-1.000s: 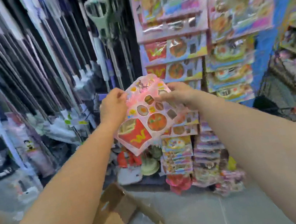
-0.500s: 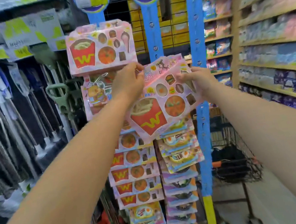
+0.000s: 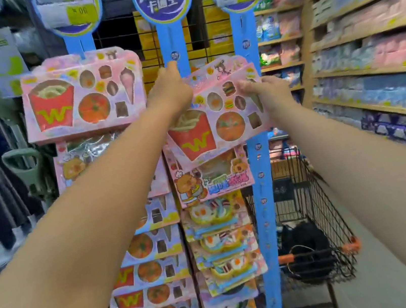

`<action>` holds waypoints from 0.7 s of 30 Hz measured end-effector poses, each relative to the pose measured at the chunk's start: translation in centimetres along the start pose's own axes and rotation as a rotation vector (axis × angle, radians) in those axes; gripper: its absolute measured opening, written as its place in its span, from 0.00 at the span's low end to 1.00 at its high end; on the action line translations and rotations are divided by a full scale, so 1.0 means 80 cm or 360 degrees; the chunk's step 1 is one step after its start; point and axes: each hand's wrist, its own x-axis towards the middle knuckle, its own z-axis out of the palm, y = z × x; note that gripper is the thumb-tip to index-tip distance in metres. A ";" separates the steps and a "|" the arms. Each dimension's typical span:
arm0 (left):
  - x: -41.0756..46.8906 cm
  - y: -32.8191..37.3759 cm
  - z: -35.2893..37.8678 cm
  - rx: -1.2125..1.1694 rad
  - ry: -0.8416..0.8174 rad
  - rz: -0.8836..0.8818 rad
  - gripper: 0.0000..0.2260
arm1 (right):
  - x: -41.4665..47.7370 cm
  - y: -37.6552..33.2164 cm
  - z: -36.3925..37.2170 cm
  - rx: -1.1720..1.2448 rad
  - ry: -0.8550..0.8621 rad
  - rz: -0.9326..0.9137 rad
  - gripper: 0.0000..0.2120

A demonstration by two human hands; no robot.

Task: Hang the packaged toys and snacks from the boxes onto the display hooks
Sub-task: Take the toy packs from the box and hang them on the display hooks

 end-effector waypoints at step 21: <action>0.061 0.000 -0.019 -0.0284 0.0012 -0.0109 0.10 | 0.065 -0.013 0.034 0.0022 -0.0013 0.0152 0.42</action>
